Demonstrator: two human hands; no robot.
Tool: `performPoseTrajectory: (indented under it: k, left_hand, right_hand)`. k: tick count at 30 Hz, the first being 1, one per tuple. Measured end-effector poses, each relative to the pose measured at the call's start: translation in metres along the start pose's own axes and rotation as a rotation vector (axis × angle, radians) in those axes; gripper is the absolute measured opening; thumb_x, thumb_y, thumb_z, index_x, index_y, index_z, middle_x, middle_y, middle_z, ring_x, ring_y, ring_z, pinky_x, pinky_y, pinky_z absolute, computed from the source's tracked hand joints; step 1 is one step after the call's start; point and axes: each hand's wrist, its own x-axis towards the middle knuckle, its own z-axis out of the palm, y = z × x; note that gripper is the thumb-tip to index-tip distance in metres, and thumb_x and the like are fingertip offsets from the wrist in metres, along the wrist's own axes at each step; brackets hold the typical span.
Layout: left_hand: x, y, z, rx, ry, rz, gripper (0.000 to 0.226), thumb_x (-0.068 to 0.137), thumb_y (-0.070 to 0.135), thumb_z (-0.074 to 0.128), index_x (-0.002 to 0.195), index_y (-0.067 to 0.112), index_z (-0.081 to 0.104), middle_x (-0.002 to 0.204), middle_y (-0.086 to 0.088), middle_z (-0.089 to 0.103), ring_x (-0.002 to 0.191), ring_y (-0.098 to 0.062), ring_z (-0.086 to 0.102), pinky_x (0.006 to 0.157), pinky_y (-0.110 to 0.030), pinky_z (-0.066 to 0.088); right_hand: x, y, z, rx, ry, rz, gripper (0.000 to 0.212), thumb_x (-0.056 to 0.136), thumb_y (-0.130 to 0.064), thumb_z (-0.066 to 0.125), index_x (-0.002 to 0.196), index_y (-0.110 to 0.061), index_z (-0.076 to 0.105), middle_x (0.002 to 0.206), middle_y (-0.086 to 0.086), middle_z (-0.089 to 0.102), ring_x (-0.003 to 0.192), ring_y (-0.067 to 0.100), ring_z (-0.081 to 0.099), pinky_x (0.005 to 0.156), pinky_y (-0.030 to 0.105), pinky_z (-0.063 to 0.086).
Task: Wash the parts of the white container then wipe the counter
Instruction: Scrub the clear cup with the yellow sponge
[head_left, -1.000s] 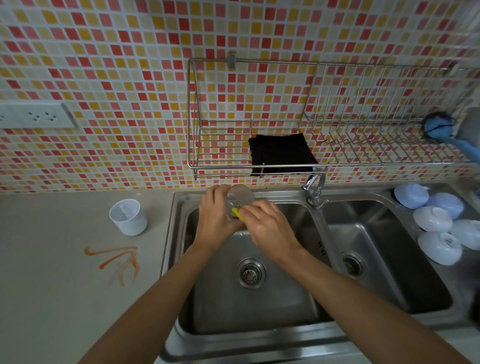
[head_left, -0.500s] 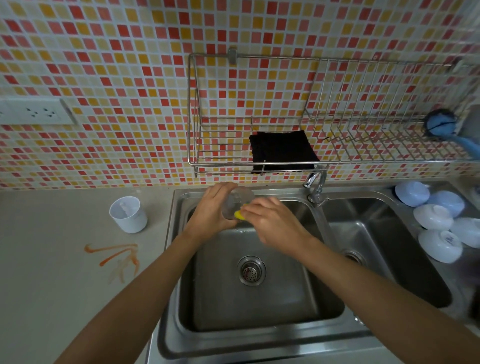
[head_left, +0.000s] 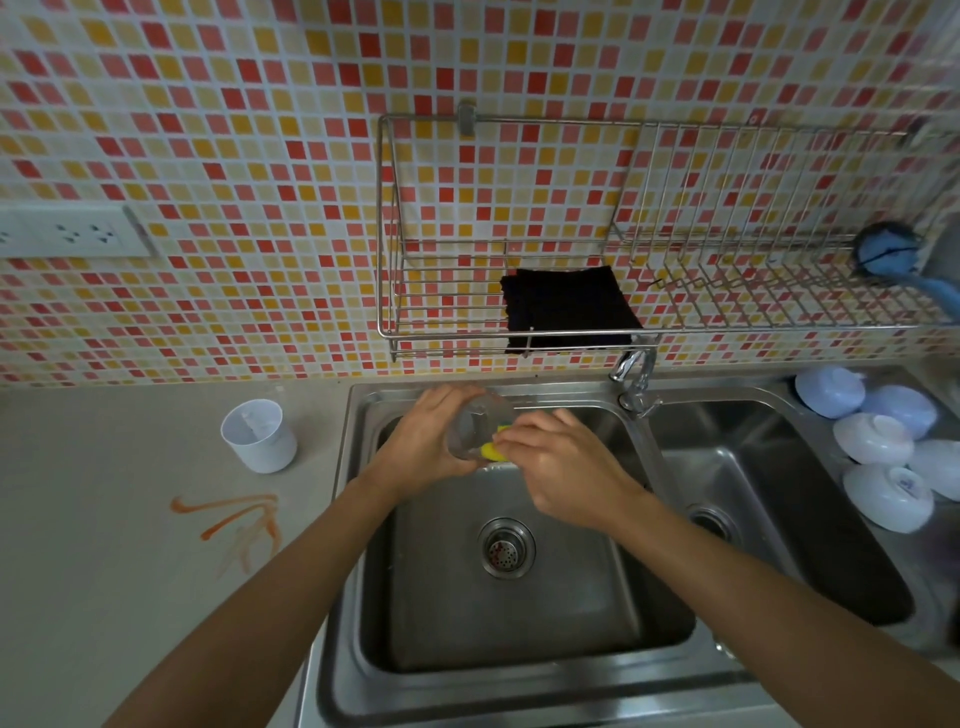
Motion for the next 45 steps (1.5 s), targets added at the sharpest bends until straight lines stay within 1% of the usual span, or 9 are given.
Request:
performPoseTrajectory:
  k: [5, 11, 18, 22, 25, 31, 35, 38, 45]
  left_hand:
    - [0.009, 0.006, 0.002, -0.017, -0.002, 0.005, 0.078, 0.068, 0.037, 0.083, 0.135, 0.02, 0.047, 0.129, 0.006, 0.053, 0.117, 0.002, 0.039, 0.1, -0.006, 0.024]
    - [0.003, -0.001, 0.003, 0.018, -0.026, 0.009, 0.078, 0.07, 0.04, 0.081, 0.136, 0.022, 0.044, 0.131, 0.005, 0.052, 0.121, -0.009, 0.045, 0.101, -0.025, 0.04]
    - [0.008, 0.004, -0.003, -0.02, -0.04, 0.03, 0.078, 0.071, 0.041, 0.078, 0.138, 0.026, 0.042, 0.134, 0.005, 0.051, 0.124, -0.009, 0.045, 0.103, -0.024, 0.036]
    - [0.009, 0.008, -0.004, -0.038, -0.077, 0.034, 0.078, 0.072, 0.035, 0.079, 0.14, 0.027, 0.04, 0.137, 0.006, 0.049, 0.124, 0.001, 0.037, 0.106, -0.021, 0.032]
    - [0.01, 0.009, -0.003, -0.054, -0.09, 0.005, 0.078, 0.074, 0.041, 0.075, 0.141, 0.029, 0.037, 0.14, 0.009, 0.047, 0.128, -0.003, 0.039, 0.107, -0.025, 0.035]
    - [0.008, 0.007, 0.004, 0.005, -0.031, -0.077, 0.087, 0.067, 0.052, 0.077, 0.14, 0.024, 0.037, 0.138, 0.008, 0.046, 0.127, -0.01, 0.039, 0.104, -0.03, 0.037]
    - [0.008, 0.009, 0.011, 0.047, 0.107, -0.153, 0.086, 0.06, 0.057, 0.077, 0.13, 0.02, 0.043, 0.124, 0.004, 0.046, 0.112, -0.008, 0.041, 0.092, -0.021, 0.038]
    - [0.009, 0.01, 0.012, -0.006, 0.149, -0.192, 0.089, 0.057, 0.046, 0.087, 0.129, 0.014, 0.045, 0.121, 0.003, 0.046, 0.11, -0.006, 0.041, 0.088, -0.011, 0.033]
    - [0.012, 0.003, 0.005, -0.032, 0.105, -0.08, 0.08, 0.062, 0.034, 0.088, 0.129, 0.012, 0.049, 0.125, -0.002, 0.055, 0.114, -0.008, 0.045, 0.095, -0.026, 0.039]
  right_hand:
    - [0.011, 0.014, -0.006, -0.086, -0.016, 0.038, 0.031, 0.071, -0.009, 0.067, 0.101, -0.014, 0.073, 0.11, -0.004, 0.07, 0.106, 0.019, 0.057, 0.08, 0.034, 0.044]
    - [0.003, -0.001, 0.003, 0.089, -0.017, 0.063, 0.032, 0.076, -0.008, 0.06, 0.104, -0.014, 0.072, 0.107, -0.004, 0.071, 0.1, 0.019, 0.058, 0.08, 0.035, 0.047]
    - [0.001, 0.008, 0.009, -0.086, 0.003, -0.01, 0.032, 0.082, -0.021, 0.052, 0.108, -0.017, 0.069, 0.117, -0.004, 0.067, 0.108, 0.019, 0.056, 0.084, 0.033, 0.043]
    - [-0.002, 0.015, 0.019, -0.086, 0.12, -0.04, 0.016, 0.081, -0.02, 0.071, 0.097, -0.018, 0.071, 0.103, -0.005, 0.07, 0.096, 0.019, 0.06, 0.075, 0.032, 0.047]
    - [-0.002, 0.017, 0.022, -0.09, 0.196, -0.073, 0.014, 0.088, -0.022, 0.06, 0.094, -0.016, 0.071, 0.1, -0.004, 0.071, 0.093, 0.018, 0.06, 0.074, 0.031, 0.045]
    - [0.002, 0.006, 0.021, -0.101, 0.355, -0.07, 0.038, 0.104, -0.025, 0.038, 0.09, -0.015, 0.072, 0.095, -0.003, 0.071, 0.086, 0.018, 0.062, 0.069, 0.03, 0.045]
    - [0.007, 0.0, 0.026, -0.089, 0.436, -0.025, 0.03, 0.101, -0.024, 0.047, 0.09, -0.014, 0.073, 0.094, -0.003, 0.071, 0.086, 0.018, 0.062, 0.07, 0.029, 0.044]
    - [0.01, -0.003, 0.028, -0.069, 0.482, 0.007, 0.029, 0.101, -0.024, 0.048, 0.091, -0.012, 0.073, 0.098, -0.001, 0.072, 0.087, 0.02, 0.062, 0.07, 0.032, 0.047]
    - [0.008, -0.008, 0.035, 0.009, 0.347, 0.018, 0.019, 0.091, -0.013, 0.058, 0.104, -0.011, 0.071, 0.107, 0.0, 0.07, 0.096, 0.022, 0.062, 0.074, 0.035, 0.047]
